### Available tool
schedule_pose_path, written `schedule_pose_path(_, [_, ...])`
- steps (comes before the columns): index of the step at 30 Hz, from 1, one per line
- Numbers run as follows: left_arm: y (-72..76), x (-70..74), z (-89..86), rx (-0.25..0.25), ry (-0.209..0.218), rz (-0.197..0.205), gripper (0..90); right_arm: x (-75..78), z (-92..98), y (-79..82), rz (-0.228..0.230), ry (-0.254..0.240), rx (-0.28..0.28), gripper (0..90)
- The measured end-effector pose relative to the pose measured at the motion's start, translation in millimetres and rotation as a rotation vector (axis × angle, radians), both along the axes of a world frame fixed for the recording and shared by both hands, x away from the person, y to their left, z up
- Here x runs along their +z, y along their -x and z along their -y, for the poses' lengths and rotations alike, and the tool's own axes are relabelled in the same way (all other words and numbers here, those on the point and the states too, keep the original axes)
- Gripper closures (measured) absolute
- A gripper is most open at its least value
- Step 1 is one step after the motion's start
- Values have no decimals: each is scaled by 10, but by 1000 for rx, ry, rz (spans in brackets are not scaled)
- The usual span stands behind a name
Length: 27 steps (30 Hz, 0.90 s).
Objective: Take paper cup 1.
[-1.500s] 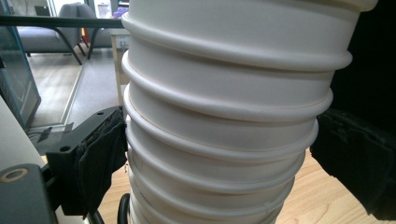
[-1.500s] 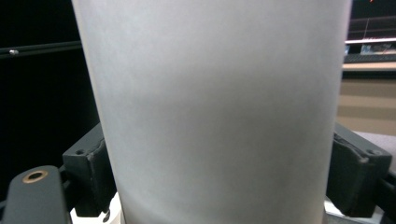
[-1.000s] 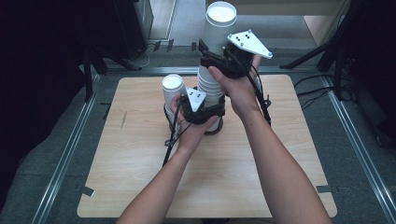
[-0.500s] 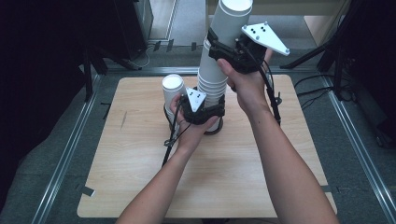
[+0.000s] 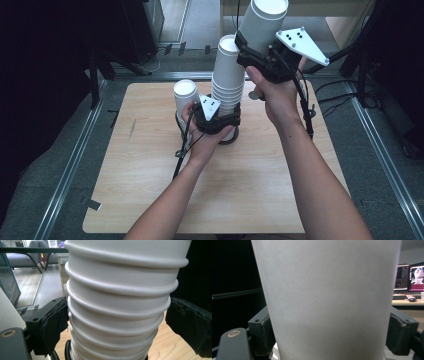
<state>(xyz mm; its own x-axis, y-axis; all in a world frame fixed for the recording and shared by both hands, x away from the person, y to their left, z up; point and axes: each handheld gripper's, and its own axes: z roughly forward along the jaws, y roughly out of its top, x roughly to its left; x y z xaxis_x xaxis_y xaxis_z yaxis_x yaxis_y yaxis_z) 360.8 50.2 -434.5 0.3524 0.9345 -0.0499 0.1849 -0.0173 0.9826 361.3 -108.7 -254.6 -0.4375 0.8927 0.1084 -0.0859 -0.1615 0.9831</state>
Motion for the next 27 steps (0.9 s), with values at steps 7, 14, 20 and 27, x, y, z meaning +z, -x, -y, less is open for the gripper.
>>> schedule_pose_path(7, [45,-1,-17,-13,-2,6,53,-127,111,45,-4,25,-17,147])
schedule_pose_path(14, [103,2,-26,-25,-10,16,54,-180,188,94,1,24,-20,148])
schedule_pose_path(20, [127,-3,-28,-27,-13,14,54,-161,246,146,13,17,-15,147])
schedule_pose_path(27, [184,-23,-33,-32,-16,18,54,-187,310,213,30,47,-30,147])
